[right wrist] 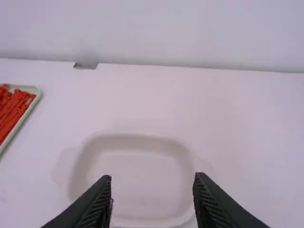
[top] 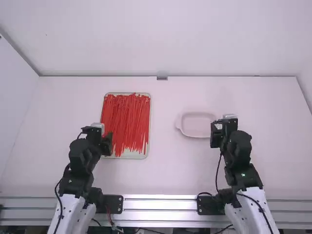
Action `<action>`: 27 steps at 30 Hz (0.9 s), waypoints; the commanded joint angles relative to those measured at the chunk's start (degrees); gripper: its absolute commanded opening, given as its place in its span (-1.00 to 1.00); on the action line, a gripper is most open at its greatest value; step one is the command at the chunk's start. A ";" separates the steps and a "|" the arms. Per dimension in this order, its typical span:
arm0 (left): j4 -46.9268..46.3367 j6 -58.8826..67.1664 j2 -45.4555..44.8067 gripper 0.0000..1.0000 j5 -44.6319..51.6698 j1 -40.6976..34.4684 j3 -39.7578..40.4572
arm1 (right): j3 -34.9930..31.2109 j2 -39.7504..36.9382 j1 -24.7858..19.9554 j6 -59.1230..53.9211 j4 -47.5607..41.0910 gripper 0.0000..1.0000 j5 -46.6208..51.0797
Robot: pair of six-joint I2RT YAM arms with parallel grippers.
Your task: Fasten the cable tie
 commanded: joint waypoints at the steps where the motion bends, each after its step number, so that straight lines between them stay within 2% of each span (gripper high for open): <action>1: -0.48 -0.13 2.94 0.03 1.59 -0.70 3.40 | 4.64 4.20 0.74 -0.40 -0.99 0.04 0.86; 14: -5.74 -2.59 17.88 0.53 2.59 -1.56 14.41 | 18.67 23.99 0.39 0.10 -8.03 0.53 -3.34; 22: -9.03 -3.07 24.21 0.74 2.70 -1.95 18.85 | 24.56 32.39 1.64 0.16 -10.84 0.74 -3.69; 27: -9.26 -7.84 27.39 0.87 3.22 -2.58 21.61 | 27.96 36.40 2.38 2.82 -14.81 0.87 -4.00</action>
